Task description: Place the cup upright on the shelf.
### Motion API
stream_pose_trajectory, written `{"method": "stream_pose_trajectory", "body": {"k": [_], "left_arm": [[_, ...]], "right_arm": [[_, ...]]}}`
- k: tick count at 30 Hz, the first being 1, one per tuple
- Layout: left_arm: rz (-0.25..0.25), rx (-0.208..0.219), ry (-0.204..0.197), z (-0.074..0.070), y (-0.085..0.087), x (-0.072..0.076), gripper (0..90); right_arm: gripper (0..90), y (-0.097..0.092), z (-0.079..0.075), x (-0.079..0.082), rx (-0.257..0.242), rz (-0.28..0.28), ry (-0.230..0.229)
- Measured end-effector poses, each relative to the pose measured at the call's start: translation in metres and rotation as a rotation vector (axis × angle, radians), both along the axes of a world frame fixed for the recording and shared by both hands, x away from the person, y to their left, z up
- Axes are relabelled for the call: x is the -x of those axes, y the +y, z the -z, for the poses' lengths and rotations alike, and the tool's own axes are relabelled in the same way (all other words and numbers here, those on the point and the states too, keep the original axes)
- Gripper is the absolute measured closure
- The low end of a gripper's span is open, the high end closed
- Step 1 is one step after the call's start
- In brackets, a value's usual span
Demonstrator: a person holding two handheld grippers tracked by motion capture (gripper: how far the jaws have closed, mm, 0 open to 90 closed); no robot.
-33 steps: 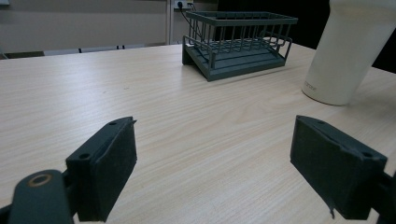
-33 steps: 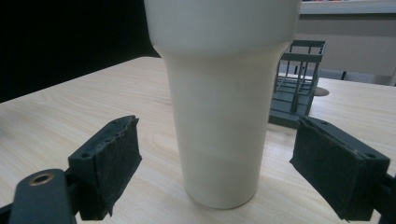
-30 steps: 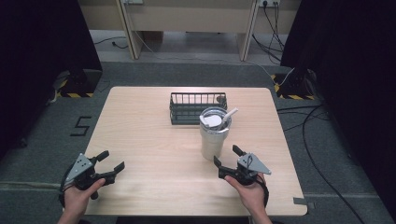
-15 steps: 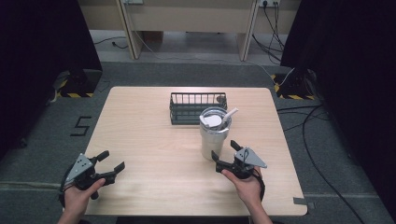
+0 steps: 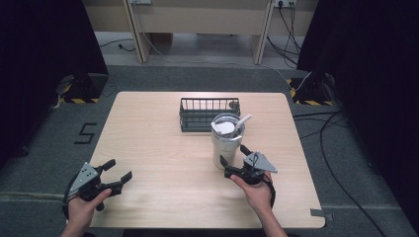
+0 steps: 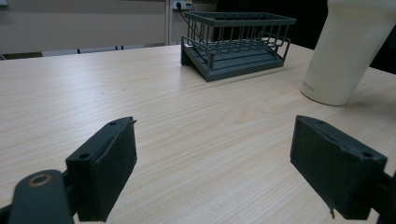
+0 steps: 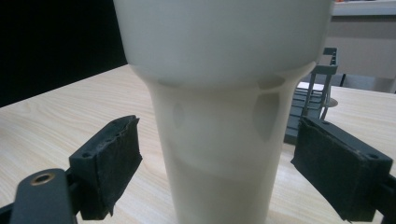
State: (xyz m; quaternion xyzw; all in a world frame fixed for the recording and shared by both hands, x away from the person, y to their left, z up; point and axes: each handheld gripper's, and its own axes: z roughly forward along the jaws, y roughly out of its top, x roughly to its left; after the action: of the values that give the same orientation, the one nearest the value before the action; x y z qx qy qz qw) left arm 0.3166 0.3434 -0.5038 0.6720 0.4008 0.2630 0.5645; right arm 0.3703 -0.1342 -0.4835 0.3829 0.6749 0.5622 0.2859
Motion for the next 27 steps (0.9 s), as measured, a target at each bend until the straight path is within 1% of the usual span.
{"method": "stream_pose_trajectory", "body": {"k": [12,16,27], "left_arm": [[0.002,0.001,0.000,0.000,0.000,0.000,14.1],[0.003,0.000,0.000,0.000,0.000,0.000,14.1],[0.005,0.003,0.000,0.000,-0.001,0.000,14.1]], "right_arm": [[14.9,0.006,0.002,-0.014,0.024,0.013,-0.009],[13.0,0.010,0.003,-0.019,0.031,0.012,-0.008],[9.7,0.016,0.004,-0.027,0.028,0.015,-0.007]]}}
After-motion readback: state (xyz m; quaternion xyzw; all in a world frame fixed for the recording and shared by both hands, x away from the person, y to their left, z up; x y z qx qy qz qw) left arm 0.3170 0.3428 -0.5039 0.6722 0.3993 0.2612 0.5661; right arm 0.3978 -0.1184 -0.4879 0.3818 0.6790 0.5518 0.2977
